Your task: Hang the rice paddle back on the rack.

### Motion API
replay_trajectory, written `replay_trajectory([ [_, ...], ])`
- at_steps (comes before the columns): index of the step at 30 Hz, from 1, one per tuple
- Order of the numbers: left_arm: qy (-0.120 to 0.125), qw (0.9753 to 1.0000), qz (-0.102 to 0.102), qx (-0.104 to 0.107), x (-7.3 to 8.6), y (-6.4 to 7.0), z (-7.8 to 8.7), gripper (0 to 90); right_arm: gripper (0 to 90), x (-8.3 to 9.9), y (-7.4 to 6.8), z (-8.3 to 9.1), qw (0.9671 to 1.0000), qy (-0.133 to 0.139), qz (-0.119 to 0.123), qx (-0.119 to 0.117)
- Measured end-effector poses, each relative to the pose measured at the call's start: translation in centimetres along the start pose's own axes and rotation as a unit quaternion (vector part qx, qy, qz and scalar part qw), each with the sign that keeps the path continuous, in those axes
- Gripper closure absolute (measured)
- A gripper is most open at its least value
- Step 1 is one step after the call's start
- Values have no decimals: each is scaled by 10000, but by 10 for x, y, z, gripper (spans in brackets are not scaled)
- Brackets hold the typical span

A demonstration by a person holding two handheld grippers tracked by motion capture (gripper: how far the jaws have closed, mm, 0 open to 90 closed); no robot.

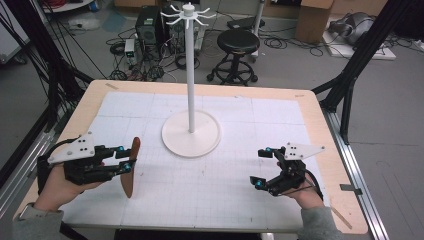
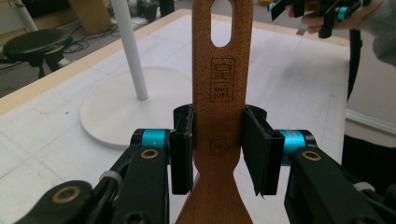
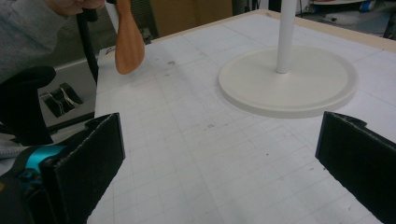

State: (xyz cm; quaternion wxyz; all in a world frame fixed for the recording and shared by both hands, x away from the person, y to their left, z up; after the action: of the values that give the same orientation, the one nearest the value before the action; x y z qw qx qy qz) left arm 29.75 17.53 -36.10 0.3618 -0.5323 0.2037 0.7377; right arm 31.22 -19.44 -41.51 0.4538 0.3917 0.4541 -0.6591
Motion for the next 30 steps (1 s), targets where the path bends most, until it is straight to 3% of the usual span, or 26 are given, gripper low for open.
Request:
replay_trajectory([
  [3, 272, 9995, 110, 78, -8, -4, -1, 652, 1, 0, -1, 0, 10000, 1, -34, -17],
  [9, 341, 9992, 65, 181, -12, -8, -3, 652, 1, 0, 0, 1, 10000, 18, -3, -15],
  [14, 493, 9980, 19, 398, -21, -12, -2, 652, 2, 0, 0, 0, 10000, -1, -28, 4],
  [18, 463, 9983, -37, 341, -29, -18, -1, 652, 2, -1, 0, 0, 10000, 17, -23, -13],
  [23, 597, 9976, -279, 230, -43, -23, 2, 652, 1, -1, -3, 0, 10000, 30, 12, -19],
  [30, 626, 9979, -148, 112, -61, -34, 2, 652, 2, -3, -3, 2, 10000, 89, 31, -15],
])
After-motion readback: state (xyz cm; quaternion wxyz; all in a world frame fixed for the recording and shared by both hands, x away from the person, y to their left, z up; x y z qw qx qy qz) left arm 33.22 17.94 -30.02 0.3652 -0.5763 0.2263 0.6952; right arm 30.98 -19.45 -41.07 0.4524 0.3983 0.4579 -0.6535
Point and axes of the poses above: each handheld gripper's, and its own axes: z roughly backward along the jaws, x roughly out of its underside, y roughly to its right, the point moved 9 cm from there along -z, roughly forward along the jaws, and after that the axes turned 13 degrees about -x, right-handed, at the moved point
